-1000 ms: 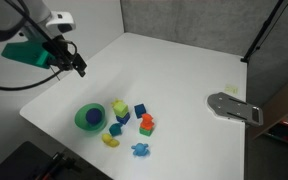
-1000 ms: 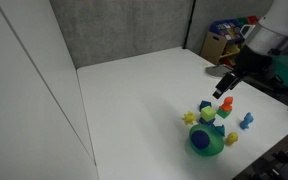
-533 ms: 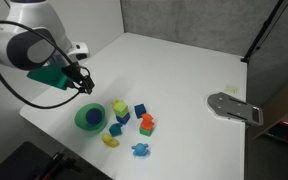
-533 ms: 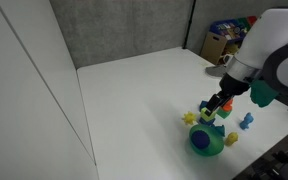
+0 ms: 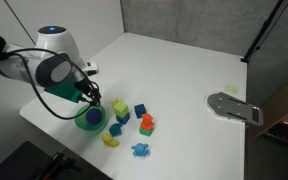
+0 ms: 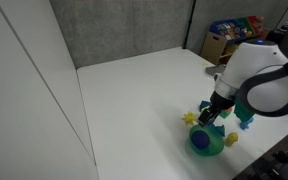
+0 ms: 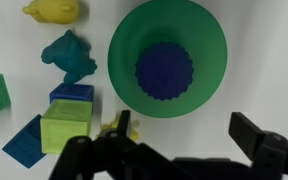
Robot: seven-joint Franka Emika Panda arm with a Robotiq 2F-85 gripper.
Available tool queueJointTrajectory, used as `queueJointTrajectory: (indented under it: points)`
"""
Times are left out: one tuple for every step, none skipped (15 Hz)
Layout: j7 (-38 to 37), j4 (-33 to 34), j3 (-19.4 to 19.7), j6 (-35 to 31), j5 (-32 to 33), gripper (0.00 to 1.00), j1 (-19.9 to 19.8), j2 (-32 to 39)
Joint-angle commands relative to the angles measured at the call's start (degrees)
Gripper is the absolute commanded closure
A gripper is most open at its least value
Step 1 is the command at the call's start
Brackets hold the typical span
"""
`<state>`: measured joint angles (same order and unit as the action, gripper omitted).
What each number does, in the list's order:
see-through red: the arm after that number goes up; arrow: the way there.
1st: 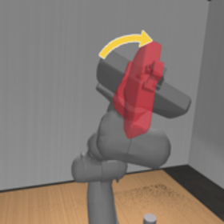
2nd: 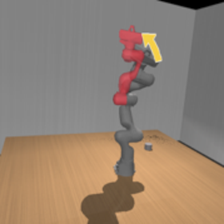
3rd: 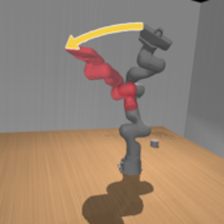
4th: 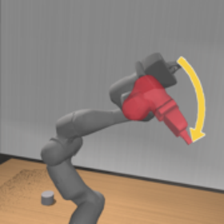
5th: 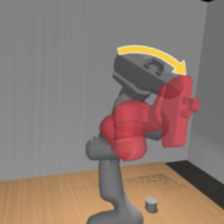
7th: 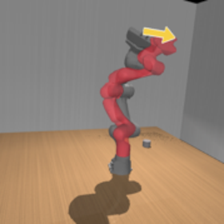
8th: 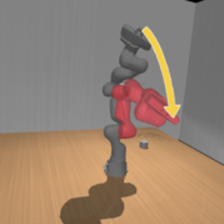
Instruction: Take the blue ball out of the bowl
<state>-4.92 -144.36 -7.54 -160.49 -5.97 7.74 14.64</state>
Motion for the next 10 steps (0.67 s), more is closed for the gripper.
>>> queueJointTrajectory:
  points:
    - [-3.6,2.1,2.6,-2.9,4.3,0.0,2.3,5.2]
    - [-4.0,2.3,3.1,-3.3,4.9,0.0,2.7,6.4]
    - [-4.5,2.6,3.7,-3.8,5.5,0.0,3.3,7.7]
    - [-4.6,2.9,3.9,-4.1,5.7,0.0,3.7,8.9]
    - [-4.6,3.2,3.9,-4.3,5.8,0.0,4.1,10.1]
    - [-4.8,3.5,4.2,-4.4,5.9,0.0,4.7,10.9]
    - [-5.4,3.7,5.1,-4.7,6.6,0.0,6.0,11.8]
    - [-5.8,4.0,5.9,-4.9,7.1,0.0,7.2,12.6]
    - [-6.5,4.3,6.9,-4.8,7.8,0.0,8.4,13.3]
    - [-7.9,4.6,8.6,-5.0,9.0,0.0,10.2,14.1]
